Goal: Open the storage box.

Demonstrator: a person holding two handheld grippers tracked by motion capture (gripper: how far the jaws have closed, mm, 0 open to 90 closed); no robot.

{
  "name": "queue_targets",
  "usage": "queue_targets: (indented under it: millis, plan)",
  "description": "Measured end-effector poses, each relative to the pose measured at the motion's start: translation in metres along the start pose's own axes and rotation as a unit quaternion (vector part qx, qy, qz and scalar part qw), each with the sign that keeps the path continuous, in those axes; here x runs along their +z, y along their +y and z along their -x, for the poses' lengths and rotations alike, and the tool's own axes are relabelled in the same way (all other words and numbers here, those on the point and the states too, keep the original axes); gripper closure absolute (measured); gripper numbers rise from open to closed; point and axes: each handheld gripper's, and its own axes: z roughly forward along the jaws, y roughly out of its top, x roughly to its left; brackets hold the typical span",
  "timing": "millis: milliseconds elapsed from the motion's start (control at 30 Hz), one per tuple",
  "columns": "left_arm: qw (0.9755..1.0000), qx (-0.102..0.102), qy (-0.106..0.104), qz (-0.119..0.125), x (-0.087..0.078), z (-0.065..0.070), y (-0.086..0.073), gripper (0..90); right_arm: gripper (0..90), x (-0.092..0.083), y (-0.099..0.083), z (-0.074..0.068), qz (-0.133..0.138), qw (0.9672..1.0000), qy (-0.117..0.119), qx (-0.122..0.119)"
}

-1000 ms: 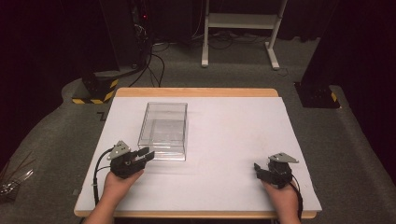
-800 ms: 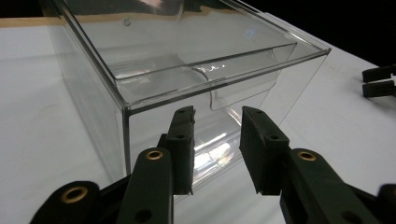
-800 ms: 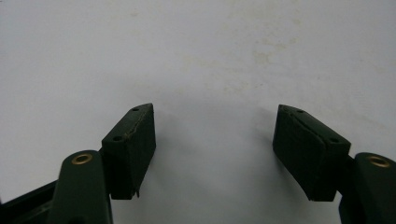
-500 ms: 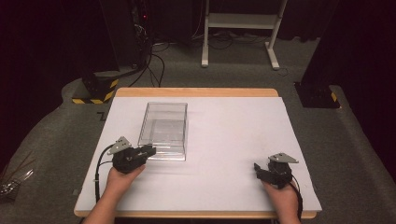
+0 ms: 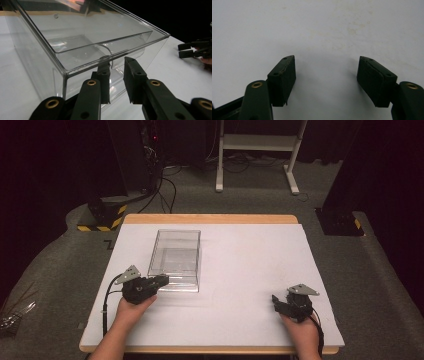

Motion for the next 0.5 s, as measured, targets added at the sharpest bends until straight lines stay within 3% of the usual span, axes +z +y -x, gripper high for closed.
queue_targets:
  millis: [500]
  plan:
    - [0.9998,0.0,-0.015,0.012,-0.0016,-0.0029,-0.0031,80.4,32.1,-0.0003,-0.0003,-0.0006,0.001,1.0,0.0,0.0]
